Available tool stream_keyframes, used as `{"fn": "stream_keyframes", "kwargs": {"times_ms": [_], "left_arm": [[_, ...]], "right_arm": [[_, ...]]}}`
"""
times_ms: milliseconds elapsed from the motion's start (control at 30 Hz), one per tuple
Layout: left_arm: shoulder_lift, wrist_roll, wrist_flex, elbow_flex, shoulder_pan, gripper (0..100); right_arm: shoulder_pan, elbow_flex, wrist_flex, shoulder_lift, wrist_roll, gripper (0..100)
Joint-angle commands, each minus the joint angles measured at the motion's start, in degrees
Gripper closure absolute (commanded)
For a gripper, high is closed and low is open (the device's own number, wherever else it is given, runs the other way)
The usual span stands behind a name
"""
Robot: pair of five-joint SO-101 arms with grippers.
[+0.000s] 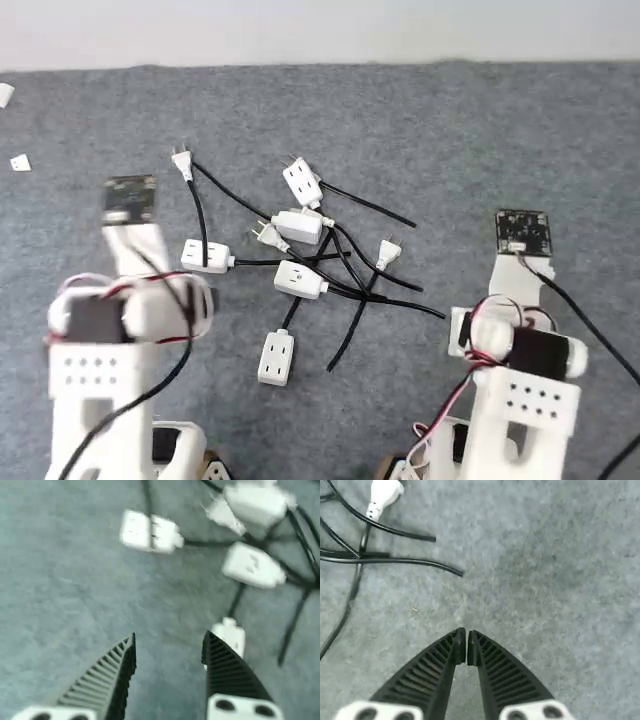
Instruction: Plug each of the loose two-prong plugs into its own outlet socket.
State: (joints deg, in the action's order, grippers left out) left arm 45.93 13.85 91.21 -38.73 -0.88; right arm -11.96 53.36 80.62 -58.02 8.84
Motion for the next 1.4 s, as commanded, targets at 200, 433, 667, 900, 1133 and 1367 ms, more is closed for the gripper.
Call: {"fn": "stream_keyframes", "kwargs": {"times_ms": [200,433,667,900,1133,1367], "left_arm": [[-1.8,4.9,-10.4,-7.3,20.0,80],[-1.8,7.6,-32.9,-25.7,20.1,80],[-1.8,8.6,-37.2,-34.9,19.9,80],[-1.8,8.5,-37.5,-36.8,21.6,80],[-1.8,6.5,-35.8,-37.5,29.7,80],[-1.9,6.1,-37.1,-38.3,29.6,80]], "right_arm": [[-3.8,22.2,-25.8,0.0,5.9,99.0],[-5.1,22.5,-25.3,0.1,5.7,99.0],[-4.8,24.0,-28.6,-0.2,5.5,99.0],[-4.8,24.5,-29.7,-0.3,5.6,99.0],[-4.7,24.4,-30.4,-0.3,5.6,99.0],[-4.7,24.6,-31.7,-0.2,5.5,99.0]]}}
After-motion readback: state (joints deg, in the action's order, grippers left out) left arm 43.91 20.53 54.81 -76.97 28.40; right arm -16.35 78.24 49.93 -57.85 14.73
